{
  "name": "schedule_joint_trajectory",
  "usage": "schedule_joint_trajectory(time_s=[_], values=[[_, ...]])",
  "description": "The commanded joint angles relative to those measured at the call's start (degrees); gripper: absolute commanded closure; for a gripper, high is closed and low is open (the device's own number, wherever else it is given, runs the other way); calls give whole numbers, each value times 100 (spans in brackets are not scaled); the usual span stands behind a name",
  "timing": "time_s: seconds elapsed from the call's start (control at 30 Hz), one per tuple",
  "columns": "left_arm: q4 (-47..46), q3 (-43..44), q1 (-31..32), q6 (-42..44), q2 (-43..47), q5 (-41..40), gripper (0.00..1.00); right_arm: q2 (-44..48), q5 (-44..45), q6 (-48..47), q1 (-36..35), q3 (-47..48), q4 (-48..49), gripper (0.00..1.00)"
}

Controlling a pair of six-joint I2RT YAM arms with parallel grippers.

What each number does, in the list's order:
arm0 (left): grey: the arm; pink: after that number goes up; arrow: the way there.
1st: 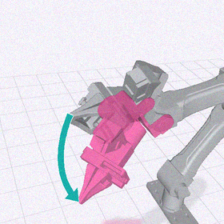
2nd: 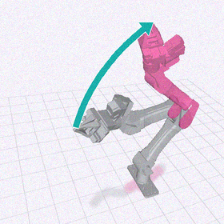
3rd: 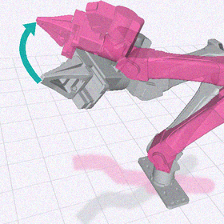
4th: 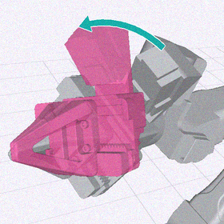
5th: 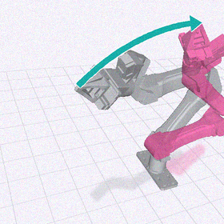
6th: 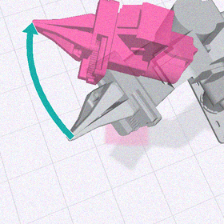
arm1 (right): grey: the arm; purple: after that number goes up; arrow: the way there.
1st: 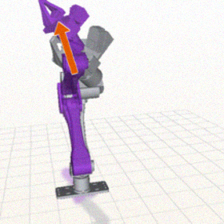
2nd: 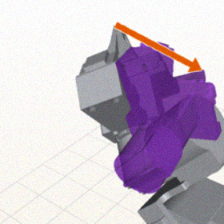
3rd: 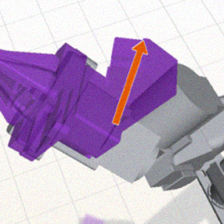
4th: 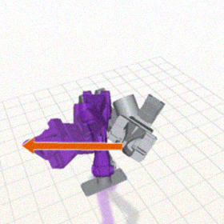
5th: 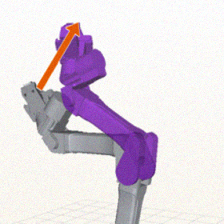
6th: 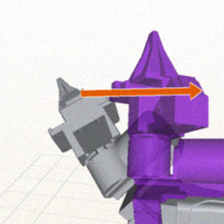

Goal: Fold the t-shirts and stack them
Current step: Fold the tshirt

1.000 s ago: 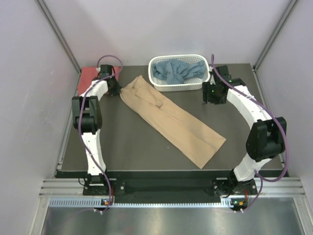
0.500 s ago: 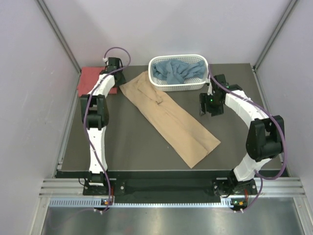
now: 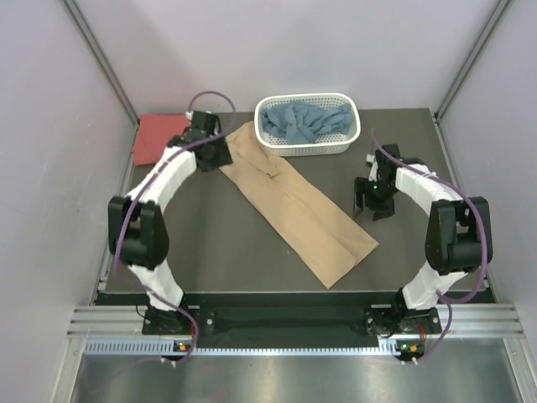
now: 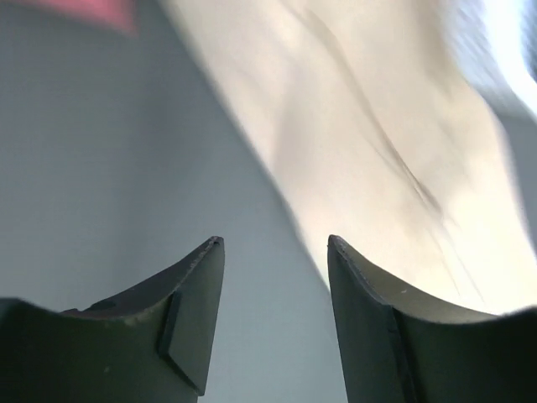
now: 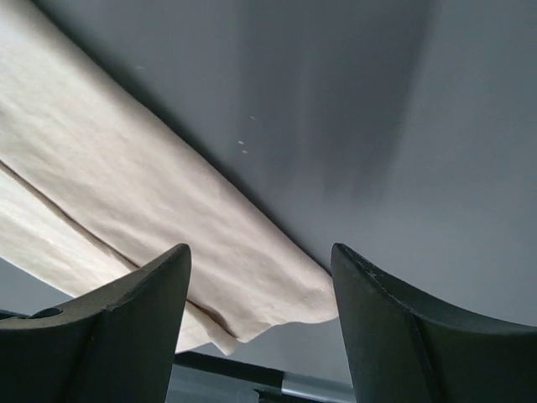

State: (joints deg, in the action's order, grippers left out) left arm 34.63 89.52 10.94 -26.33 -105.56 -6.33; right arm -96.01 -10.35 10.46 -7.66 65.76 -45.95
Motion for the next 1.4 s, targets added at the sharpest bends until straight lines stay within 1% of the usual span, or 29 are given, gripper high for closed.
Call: schedule_joint_trajectory(time_s=[0.0, 0.03, 0.1, 0.13, 0.2, 0.23, 0.3, 0.4, 0.43, 0.47, 0.5, 0.53, 0.63, 0.73, 0.83, 0.97, 1.07, 1.17, 1.23, 1.37], values=[[-157, -1047, 951, -548, 991, 1166, 44, 407, -178, -61, 230, -71, 60, 32], [-228, -1433, 1528, -758, 1254, 1238, 44, 433, -161, -61, 265, -89, 86, 32], [-430, -1691, 2164, -865, 1432, 1301, 46, 469, -117, -79, 370, -116, 95, 32], [-518, -1805, 2793, -926, 1441, 1240, 47, 486, -125, -53, 414, -124, 139, 32], [-572, -1824, 3333, -927, 1346, 1195, 47, 539, -195, 17, 528, -195, 227, 32], [-511, -1737, 3753, -936, 1284, 1108, 47, 574, -265, 52, 564, -230, 262, 32], [-519, -1613, 4186, -918, 1144, 1151, 46, 636, -275, 105, 608, -309, 368, 32], [-528, -1403, 4644, -805, 872, 1195, 45, 715, -292, 141, 687, -441, 455, 32], [-510, -1184, 5046, -517, 792, 1091, 45, 758, -284, 141, 704, -493, 491, 32], [-467, -1095, 5258, -331, 722, 829, 45, 811, -283, 123, 722, -563, 500, 32], [-449, -955, 5443, 54, 573, 748, 45, 846, -283, 123, 774, -599, 535, 32], [-379, -884, 5715, 171, 511, 695, 45, 899, -301, 140, 984, -651, 526, 31], [-378, -778, 6102, 584, 335, 431, 46, 1039, -433, 193, 1100, -713, 526, 32], [-317, -611, 6349, 813, 63, 606, 49, 1145, -494, 246, 1179, -757, 509, 31], [-185, -505, 6525, 989, -245, 606, 49, 1198, -451, 246, 1205, -810, 509, 31], [-88, -531, 6614, 1051, -500, 458, 48, 1268, -556, 211, 1232, -985, 578, 31], [-27, -523, 6614, 1015, -659, 133, 48, 1426, -644, 246, 1232, -1143, 649, 31], [-35, -453, 6614, 989, -791, -53, 52, 1567, -705, 203, 1232, -1284, 667, 33], [34, -321, 6614, 963, -931, -166, 57, 1576, -661, 150, 1241, -1355, 684, 33], [131, -154, 6632, 936, -1203, -237, 63, 1585, -653, 114, 1241, -1478, 754, 34]])
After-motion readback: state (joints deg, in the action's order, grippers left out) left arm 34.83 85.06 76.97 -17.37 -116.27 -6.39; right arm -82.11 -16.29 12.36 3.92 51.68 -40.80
